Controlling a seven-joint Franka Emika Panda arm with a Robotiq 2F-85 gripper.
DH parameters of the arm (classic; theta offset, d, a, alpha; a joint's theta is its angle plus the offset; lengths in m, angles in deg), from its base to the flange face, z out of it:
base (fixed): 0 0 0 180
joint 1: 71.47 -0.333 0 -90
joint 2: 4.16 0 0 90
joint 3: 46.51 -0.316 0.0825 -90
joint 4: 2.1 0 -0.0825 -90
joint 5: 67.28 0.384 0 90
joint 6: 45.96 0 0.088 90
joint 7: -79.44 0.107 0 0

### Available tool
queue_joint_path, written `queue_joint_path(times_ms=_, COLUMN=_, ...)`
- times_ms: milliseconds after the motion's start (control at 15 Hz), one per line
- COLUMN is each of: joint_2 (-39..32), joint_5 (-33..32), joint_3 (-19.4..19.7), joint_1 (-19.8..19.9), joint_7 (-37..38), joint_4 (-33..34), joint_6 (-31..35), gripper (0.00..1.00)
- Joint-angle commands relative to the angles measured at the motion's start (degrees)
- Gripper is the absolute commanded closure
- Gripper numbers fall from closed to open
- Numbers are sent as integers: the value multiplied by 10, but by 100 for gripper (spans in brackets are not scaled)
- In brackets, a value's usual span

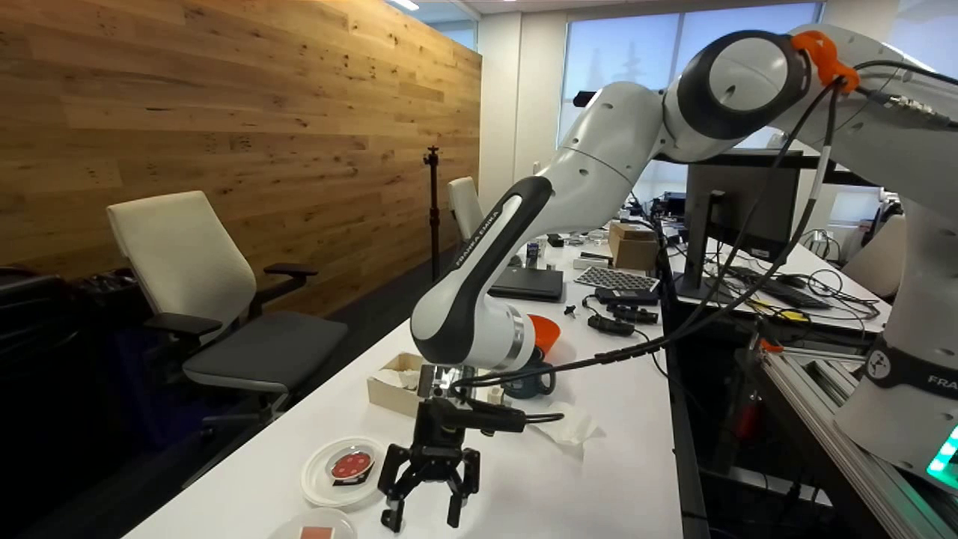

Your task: Pick up one of the post-its

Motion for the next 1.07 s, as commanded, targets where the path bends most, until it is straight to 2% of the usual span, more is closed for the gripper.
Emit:
queue_joint_path(times_ms=0, joint_2=74, joint_5=58, joint_3=0, joint_1=11, joint_7=-10, joint_4=-87, joint_6=43, gripper=0)
queue_joint_path(times_ms=400, joint_2=139, joint_5=139, joint_3=10, joint_1=9, joint_7=1, joint_4=-141, joint_6=69, gripper=0)
queue_joint_path(times_ms=600, joint_2=175, joint_5=178, joint_3=34, joint_1=-8, joint_7=24, joint_4=-161, joint_6=78, gripper=0)
queue_joint_path(times_ms=800, joint_2=212, joint_5=167, joint_3=95, joint_1=-61, joint_7=96, joint_4=-191, joint_6=125, gripper=0)
queue_joint_path(times_ms=933, joint_2=232, joint_5=133, joint_3=144, joint_1=-107, joint_7=157, joint_4=-211, joint_6=155, gripper=0)
queue_joint_path(times_ms=1000, joint_2=245, joint_5=95, joint_3=179, joint_1=-141, joint_7=192, joint_4=-228, joint_6=159, gripper=0)
